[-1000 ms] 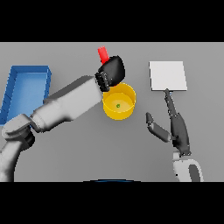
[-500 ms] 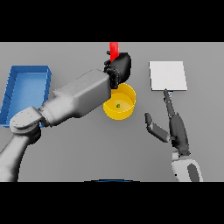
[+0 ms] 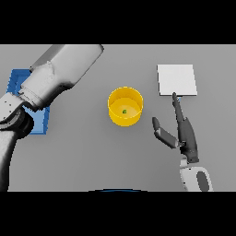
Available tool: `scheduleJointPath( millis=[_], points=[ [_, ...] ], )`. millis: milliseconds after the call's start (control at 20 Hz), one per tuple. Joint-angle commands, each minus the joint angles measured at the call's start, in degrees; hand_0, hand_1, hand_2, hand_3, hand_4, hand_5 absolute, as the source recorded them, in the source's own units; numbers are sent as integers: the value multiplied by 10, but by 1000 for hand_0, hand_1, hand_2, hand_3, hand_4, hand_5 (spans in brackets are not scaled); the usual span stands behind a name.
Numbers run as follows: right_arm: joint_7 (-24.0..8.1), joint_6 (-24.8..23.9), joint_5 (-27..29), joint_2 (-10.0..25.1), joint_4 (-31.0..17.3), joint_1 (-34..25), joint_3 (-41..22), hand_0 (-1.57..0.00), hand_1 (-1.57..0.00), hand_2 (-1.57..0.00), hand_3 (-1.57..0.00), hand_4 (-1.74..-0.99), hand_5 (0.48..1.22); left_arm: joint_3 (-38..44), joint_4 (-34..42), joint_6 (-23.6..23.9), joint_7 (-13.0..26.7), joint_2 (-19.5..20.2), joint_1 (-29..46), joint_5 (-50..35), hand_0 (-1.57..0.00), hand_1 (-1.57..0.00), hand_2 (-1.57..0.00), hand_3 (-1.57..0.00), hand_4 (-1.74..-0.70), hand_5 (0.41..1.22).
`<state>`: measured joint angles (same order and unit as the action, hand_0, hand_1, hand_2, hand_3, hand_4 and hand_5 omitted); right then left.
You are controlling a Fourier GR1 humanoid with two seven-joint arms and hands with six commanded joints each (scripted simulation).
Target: Pick up the red beaker and tilt it to pour out 1 green nut into yellow bowl. Pick up the yellow bowl and place it on the metallic measuring scale.
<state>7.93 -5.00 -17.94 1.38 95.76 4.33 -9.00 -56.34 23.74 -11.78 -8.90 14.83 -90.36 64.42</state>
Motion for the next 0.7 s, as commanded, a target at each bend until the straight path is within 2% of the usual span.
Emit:
scheduleJointPath(
  millis=[0, 50, 150, 250, 400, 500, 550, 650],
  points=[
    [13, 1, 0, 3, 3, 3, -1, 1, 1, 1, 1, -1001, 683, 30, -22, -5, 3, 10, -9, -23, -1571, -1571, -1571, -1290, -1729, 1221],
    [14, 3, 0, 4, 7, 8, -2, 1, 1, 1, 1, -996, 681, 60, -43, -11, 27, 11, -14, -44, -1571, -1571, -1571, -1346, -1731, 1221],
    [14, 2, 1, 6, -1, 1, 1, 1, 1, 1, 1, -990, 672, 122, -70, -12, 48, 33, -22, -95, -1571, -1571, -1571, -1427, -1735, 1221],
    [12, 3, 6, -2, -7, -4, -1, 1, 1, 1, 1, -1004, 668, 178, -91, -1, 73, 60, -22, -142, -1571, -1571, -1571, -1444, -1737, 1221],
    [18, 3, 16, -10, -17, -4, 1, 1, 1, 1, 1, -1002, 666, 253, -117, 45, 116, 112, 10, -215, -1571, -1571, -1571, -1453, -1739, 1221],
    [24, 7, 21, -9, -11, -1, 1, 1, 1, 1, 1, -1012, 659, 296, -126, 79, 124, 142, 43, -263, -1571, -1571, -1571, -1435, -1740, 1221],
    [12, 3, 17, -6, -9, -7, 3, 1, 1, 1, 1, -1023, 654, 312, -127, 91, 142, 157, 60, -282, -1571, -1571, -1571, -1417, -1740, 1221],
    [11, 3, 10, -1, -8, -5, 0, 1, 1, 1, 1, -1044, 654, 343, -118, 118, 167, 182, 96, -319, -1571, -1571, -1571, -1425, -1740, 1221]
  ],
)
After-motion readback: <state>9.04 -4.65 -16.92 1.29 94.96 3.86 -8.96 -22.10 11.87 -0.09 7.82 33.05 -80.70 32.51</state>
